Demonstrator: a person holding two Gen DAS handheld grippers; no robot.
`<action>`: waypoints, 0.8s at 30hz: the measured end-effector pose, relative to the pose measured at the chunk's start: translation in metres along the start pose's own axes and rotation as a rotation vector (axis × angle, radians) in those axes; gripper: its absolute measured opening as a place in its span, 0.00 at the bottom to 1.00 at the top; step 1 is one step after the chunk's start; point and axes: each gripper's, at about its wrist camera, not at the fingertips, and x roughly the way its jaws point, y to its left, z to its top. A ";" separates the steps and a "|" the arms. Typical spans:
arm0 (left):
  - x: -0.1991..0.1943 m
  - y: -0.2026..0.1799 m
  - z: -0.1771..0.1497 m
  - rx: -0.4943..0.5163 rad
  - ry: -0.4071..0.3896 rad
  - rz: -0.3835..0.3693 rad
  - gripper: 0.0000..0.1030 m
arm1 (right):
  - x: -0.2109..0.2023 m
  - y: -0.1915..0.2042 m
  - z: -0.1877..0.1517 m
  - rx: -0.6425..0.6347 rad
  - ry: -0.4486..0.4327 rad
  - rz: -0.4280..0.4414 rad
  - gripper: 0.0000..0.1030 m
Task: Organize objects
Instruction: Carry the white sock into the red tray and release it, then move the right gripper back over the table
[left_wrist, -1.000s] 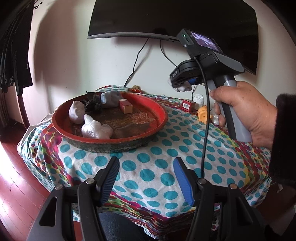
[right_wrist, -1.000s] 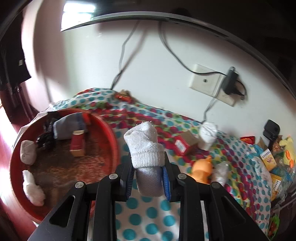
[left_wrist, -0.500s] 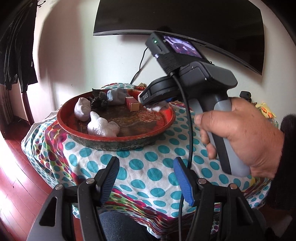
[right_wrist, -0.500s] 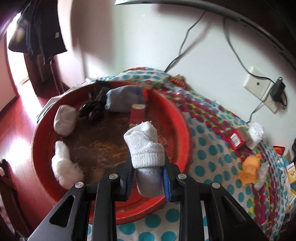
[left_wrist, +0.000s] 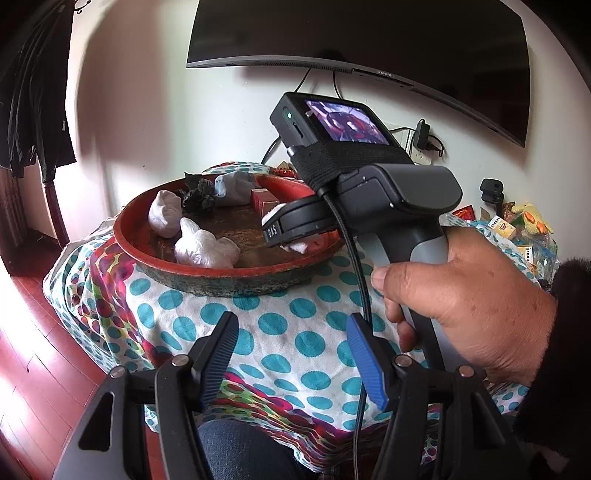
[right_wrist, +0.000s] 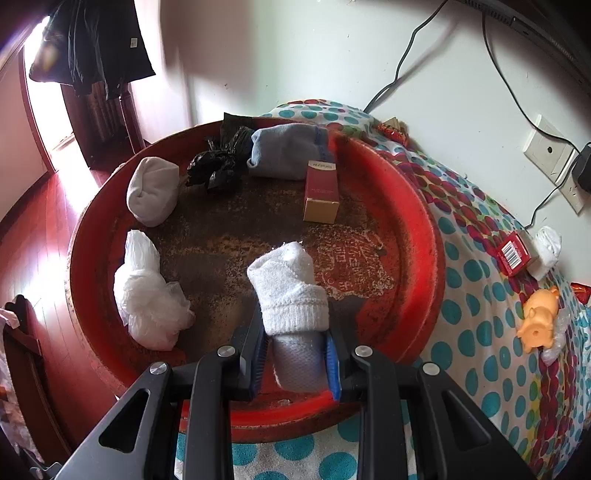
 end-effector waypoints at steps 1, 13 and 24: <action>0.000 0.000 0.000 -0.001 0.000 0.000 0.60 | 0.001 0.000 0.000 -0.001 0.003 -0.002 0.24; 0.001 0.002 0.000 -0.011 0.006 -0.008 0.60 | 0.011 0.003 -0.008 -0.008 0.027 0.012 0.33; -0.021 -0.014 0.005 0.051 -0.114 -0.120 0.60 | -0.078 -0.093 -0.015 0.158 -0.260 -0.129 0.92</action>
